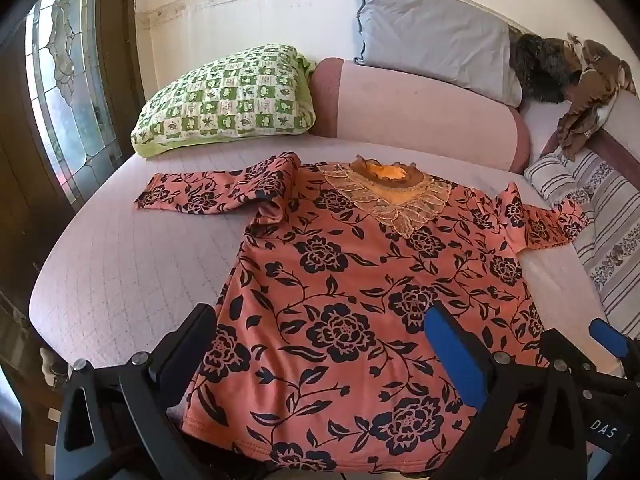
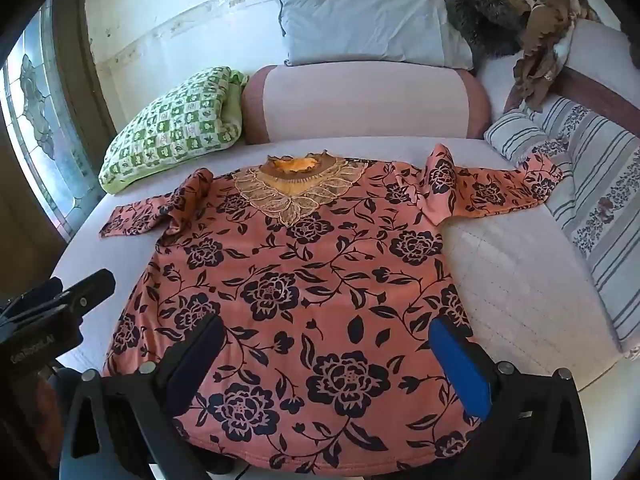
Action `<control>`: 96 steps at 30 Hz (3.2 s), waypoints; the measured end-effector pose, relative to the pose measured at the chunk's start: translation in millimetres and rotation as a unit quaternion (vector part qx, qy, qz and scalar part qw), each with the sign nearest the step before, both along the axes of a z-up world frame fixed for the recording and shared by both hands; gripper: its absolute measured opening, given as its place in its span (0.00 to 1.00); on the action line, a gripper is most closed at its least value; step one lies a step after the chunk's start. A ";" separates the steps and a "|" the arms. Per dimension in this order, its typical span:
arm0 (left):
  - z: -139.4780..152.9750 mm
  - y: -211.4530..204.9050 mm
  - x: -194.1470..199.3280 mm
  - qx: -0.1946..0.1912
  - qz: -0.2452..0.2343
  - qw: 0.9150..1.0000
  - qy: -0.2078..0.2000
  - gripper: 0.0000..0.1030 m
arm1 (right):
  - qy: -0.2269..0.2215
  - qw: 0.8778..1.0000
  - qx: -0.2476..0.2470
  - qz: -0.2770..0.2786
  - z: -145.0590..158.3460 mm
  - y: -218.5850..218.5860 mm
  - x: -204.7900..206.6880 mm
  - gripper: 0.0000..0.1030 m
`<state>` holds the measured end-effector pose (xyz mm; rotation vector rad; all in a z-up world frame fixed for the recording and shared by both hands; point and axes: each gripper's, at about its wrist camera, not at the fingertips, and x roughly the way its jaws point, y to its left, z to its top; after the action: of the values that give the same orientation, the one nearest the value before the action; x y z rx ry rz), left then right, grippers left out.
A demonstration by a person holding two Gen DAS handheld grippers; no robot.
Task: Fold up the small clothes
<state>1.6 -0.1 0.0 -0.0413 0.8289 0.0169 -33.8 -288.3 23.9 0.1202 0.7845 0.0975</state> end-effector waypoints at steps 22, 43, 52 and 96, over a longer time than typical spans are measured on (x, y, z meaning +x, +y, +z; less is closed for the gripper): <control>2.5 -1.1 -7.3 0.002 0.004 1.000 -0.012 1.00 | -0.028 1.000 -0.010 -0.010 10.9 0.7 -7.9 1.00; 2.7 2.3 -8.3 -0.005 0.000 1.000 -0.008 1.00 | -0.034 0.999 -0.013 -0.007 13.8 3.0 -8.8 1.00; 1.7 2.6 -8.3 -0.006 -0.001 1.000 -0.008 1.00 | -0.035 0.999 -0.012 -0.007 14.7 2.5 -8.3 1.00; -55.2 24.2 28.5 -0.059 0.001 0.995 0.080 1.00 | 0.003 0.976 0.205 -0.073 -15.3 -146.6 52.4 1.00</control>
<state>30.0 24.0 -55.2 -0.1538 0.9893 -0.0269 18.6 -434.9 8.6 0.5689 0.7500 0.1188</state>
